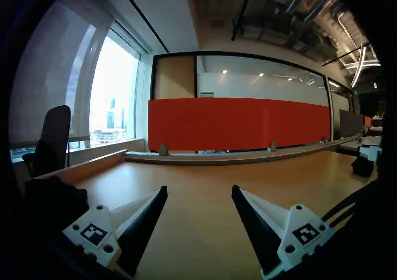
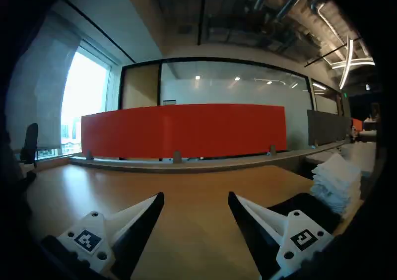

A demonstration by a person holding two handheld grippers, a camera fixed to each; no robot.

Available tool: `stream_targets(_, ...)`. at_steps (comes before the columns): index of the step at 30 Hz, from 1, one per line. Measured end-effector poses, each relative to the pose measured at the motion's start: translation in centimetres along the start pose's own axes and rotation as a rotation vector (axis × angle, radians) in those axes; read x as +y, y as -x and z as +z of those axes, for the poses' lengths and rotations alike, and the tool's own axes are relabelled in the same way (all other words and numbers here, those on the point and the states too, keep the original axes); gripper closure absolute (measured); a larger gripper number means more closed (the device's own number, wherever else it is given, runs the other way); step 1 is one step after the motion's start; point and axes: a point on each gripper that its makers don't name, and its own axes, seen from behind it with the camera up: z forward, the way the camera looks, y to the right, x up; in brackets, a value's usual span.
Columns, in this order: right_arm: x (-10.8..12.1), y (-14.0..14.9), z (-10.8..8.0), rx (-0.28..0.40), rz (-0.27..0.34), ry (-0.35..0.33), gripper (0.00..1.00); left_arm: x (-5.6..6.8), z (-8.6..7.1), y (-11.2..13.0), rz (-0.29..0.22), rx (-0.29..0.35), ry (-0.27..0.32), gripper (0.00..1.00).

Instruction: Fold towel

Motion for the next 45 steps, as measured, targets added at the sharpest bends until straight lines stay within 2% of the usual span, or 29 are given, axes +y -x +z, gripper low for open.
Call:
stream_targets(9, -0.84, 0.20, -0.17, 0.000, -0.033, -0.020, 0.00, 0.06, 0.01, 0.02, 0.000, 0.000, 0.000, 0.04)
stream_targets(45, -0.79, 0.30, -0.18, -0.001, -0.031, -0.022, 0.00, 0.04, 0.02, -0.05, 0.000, 0.000, 0.000, 0.04)
